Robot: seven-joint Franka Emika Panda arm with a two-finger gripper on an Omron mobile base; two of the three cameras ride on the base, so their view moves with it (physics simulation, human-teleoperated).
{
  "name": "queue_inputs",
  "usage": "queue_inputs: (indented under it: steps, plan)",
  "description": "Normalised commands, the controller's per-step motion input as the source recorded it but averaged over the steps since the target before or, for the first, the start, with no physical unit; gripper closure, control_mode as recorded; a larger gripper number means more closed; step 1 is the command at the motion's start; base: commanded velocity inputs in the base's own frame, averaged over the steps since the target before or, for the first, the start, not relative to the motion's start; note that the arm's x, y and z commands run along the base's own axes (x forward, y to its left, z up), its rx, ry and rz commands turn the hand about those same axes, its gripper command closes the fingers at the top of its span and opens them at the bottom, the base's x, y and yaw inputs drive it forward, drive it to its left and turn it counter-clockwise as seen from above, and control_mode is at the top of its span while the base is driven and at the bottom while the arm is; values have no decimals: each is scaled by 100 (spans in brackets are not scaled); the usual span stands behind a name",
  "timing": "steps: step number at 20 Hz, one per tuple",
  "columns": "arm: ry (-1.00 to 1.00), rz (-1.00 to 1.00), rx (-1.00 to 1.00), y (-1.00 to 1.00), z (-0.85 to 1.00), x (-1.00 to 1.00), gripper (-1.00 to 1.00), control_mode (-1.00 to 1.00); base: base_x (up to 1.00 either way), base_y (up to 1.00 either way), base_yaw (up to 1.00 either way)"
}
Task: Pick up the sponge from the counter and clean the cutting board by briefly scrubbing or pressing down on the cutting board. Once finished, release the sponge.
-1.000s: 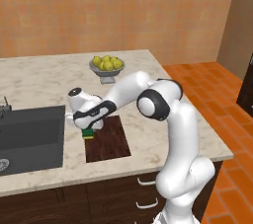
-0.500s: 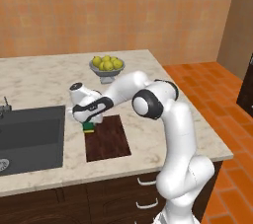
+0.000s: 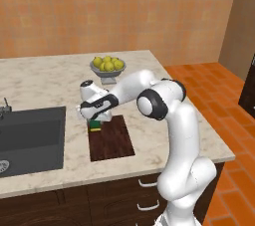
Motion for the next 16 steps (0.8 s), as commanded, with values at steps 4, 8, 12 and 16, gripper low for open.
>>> queue_inputs:
  steps: [4,8,12,16]
  plan:
    - [1,0,0,-28,-4,0,100,-100,0,0,0]
    - [5,0,0,-37,-47,0,100,-100,0,0,0]
    - [0,0,0,-43,-37,-12,100,-100,0,0,0]
    - [-3,0,0,-3,-32,-63,100,-100,0,0,0]
